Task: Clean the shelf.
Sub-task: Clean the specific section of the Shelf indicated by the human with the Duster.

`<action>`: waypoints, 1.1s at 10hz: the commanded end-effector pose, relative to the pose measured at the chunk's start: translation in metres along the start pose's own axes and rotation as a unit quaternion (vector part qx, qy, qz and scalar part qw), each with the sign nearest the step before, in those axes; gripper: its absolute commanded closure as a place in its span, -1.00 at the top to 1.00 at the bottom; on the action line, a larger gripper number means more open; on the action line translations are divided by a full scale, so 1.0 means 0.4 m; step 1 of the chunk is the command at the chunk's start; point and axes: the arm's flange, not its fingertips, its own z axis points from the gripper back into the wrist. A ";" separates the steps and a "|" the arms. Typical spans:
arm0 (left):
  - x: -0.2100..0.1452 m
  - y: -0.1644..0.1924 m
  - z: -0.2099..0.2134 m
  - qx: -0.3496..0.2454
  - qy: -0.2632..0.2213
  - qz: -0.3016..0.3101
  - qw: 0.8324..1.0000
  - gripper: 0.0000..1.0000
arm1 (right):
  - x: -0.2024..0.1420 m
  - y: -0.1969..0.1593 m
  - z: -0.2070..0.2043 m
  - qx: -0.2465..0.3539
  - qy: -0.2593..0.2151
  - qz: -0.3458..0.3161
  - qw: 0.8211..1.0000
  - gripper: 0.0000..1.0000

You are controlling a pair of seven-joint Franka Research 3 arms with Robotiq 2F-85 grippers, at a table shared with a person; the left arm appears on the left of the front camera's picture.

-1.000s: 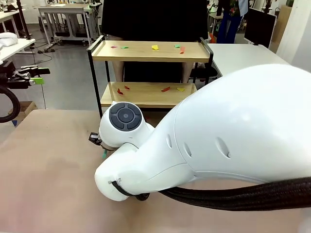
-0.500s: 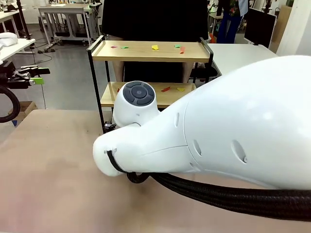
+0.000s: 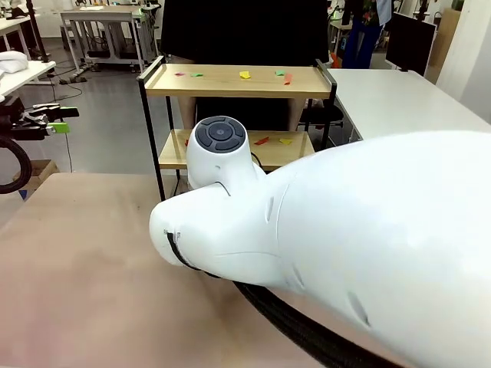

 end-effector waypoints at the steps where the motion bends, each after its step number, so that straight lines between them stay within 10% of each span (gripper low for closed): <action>1: 0.005 -0.001 0.001 0.000 0.002 -0.009 1.000 1.00 | 0.010 -0.034 0.016 -0.025 -0.004 0.007 1.000 -0.74; 11: 0.005 -0.001 0.001 0.000 0.002 -0.009 1.000 1.00 | 0.048 -0.231 0.022 -0.126 -0.022 0.025 0.991 -0.74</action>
